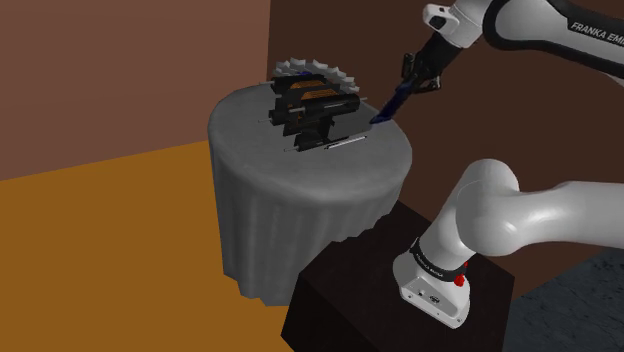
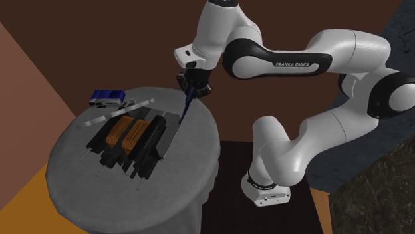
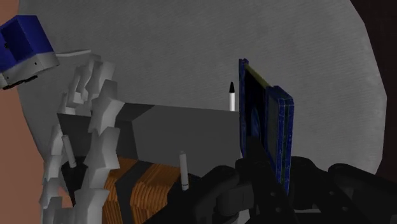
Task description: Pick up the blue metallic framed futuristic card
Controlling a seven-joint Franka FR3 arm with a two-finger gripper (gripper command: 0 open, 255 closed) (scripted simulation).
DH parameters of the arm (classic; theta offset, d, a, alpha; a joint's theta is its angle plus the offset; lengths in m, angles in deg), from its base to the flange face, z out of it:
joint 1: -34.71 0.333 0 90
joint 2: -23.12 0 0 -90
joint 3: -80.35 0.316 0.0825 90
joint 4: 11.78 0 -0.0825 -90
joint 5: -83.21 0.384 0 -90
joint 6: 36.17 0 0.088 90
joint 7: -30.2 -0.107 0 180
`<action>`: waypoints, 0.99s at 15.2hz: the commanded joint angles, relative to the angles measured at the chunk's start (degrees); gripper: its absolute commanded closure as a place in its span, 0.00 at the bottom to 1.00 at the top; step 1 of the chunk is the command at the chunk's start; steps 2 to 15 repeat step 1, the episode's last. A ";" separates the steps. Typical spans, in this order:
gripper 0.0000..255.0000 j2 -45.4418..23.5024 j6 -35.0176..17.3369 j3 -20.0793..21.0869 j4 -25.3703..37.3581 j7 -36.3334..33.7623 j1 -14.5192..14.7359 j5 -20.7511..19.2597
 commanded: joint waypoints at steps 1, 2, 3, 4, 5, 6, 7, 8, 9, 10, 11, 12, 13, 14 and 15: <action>1.00 -0.13 0.33 0.12 0.46 0.04 0.09 0.14; 1.00 -0.13 0.33 0.12 0.46 0.04 0.09 0.14; 1.00 -0.13 0.33 0.12 0.46 0.04 0.09 0.14; 1.00 -0.13 0.33 0.12 0.46 0.04 0.09 0.14; 1.00 -0.13 0.33 0.12 0.46 0.04 0.09 0.14; 1.00 -0.13 0.33 0.12 0.46 0.04 0.09 0.14; 1.00 -0.13 0.33 0.12 0.46 0.04 0.09 0.14; 1.00 -0.13 0.33 0.12 0.46 0.04 0.09 0.14; 1.00 -0.13 0.33 0.12 0.46 0.04 0.09 0.14; 1.00 -0.13 0.33 0.12 0.46 0.04 0.09 0.14; 1.00 -0.13 0.33 0.12 0.46 0.04 0.09 0.14; 1.00 -0.13 0.33 0.12 0.46 0.04 0.09 0.14; 1.00 -0.13 0.33 0.12 0.46 0.04 0.09 0.14; 1.00 -0.13 0.33 0.12 0.46 0.04 0.09 0.14; 1.00 -0.13 0.33 0.12 0.46 0.04 0.09 0.14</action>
